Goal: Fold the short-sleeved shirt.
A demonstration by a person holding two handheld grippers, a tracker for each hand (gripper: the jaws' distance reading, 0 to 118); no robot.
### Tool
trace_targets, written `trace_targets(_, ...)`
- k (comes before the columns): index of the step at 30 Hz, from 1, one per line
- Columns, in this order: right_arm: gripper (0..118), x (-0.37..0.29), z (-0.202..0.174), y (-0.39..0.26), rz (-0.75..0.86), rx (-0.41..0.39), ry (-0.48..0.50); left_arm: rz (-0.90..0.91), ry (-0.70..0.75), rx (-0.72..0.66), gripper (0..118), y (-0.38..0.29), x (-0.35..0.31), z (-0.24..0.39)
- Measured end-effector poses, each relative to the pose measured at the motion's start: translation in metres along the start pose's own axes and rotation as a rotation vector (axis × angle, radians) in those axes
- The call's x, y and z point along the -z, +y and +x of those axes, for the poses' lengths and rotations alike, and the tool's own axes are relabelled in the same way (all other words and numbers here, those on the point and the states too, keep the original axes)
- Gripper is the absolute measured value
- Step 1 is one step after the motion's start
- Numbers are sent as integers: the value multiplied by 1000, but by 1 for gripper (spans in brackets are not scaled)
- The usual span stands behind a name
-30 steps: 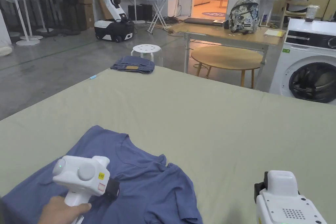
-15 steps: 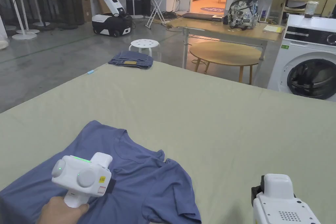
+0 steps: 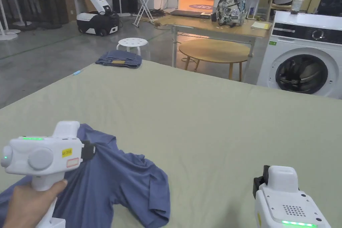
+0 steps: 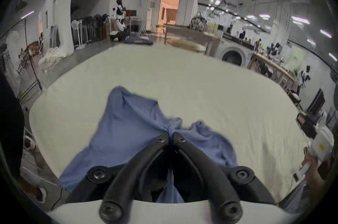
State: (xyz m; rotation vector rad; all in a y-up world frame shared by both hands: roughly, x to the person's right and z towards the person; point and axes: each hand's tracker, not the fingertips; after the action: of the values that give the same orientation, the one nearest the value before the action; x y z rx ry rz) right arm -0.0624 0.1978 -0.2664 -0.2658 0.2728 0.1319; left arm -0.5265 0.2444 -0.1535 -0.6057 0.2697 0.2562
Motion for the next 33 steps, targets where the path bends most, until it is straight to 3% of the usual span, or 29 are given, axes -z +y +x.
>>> trace_targets(12, 0, -24, 42, 28, 92, 73, -70, 211, -131, 77, 0, 94, -46, 68)
trace_targets(23, 0, -53, 94, 35, 145, 118, -158, 246, -394, 204, 0, 128, -31, 220)
trace_targets(33, 0, -77, 145, 22, 148, 141, -255, 154, -650, 311, 0, 93, -4, 393)
